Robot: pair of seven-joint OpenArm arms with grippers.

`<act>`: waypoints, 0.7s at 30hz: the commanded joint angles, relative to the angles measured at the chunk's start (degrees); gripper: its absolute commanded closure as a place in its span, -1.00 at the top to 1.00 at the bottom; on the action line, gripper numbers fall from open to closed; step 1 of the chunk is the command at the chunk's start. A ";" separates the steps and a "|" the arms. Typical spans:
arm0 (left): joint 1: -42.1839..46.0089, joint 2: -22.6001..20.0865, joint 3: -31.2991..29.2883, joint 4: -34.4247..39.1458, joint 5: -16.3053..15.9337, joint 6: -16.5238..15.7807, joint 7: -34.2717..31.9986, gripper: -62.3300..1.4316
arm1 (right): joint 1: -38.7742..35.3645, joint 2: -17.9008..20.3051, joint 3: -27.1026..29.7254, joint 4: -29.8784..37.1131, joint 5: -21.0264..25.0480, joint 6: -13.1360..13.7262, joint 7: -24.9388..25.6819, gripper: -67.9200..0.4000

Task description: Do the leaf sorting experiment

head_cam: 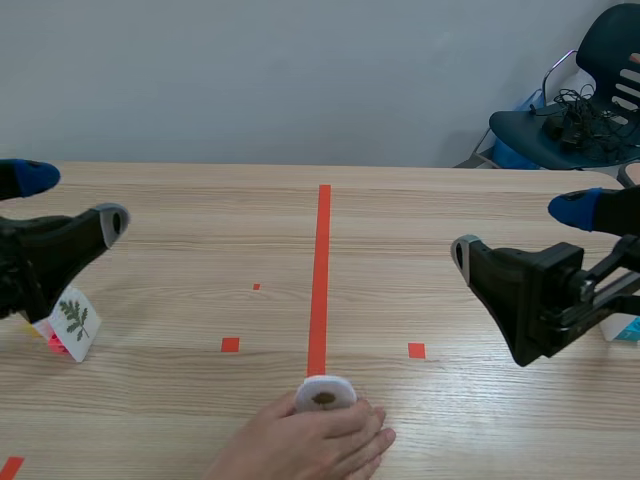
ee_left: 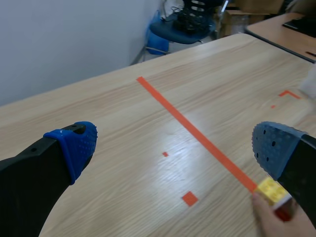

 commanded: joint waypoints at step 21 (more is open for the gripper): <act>-0.17 -0.02 6.45 -0.24 1.75 -0.09 -1.49 1.00 | 0.66 0.11 0.26 0.02 0.39 0.11 -0.83 1.00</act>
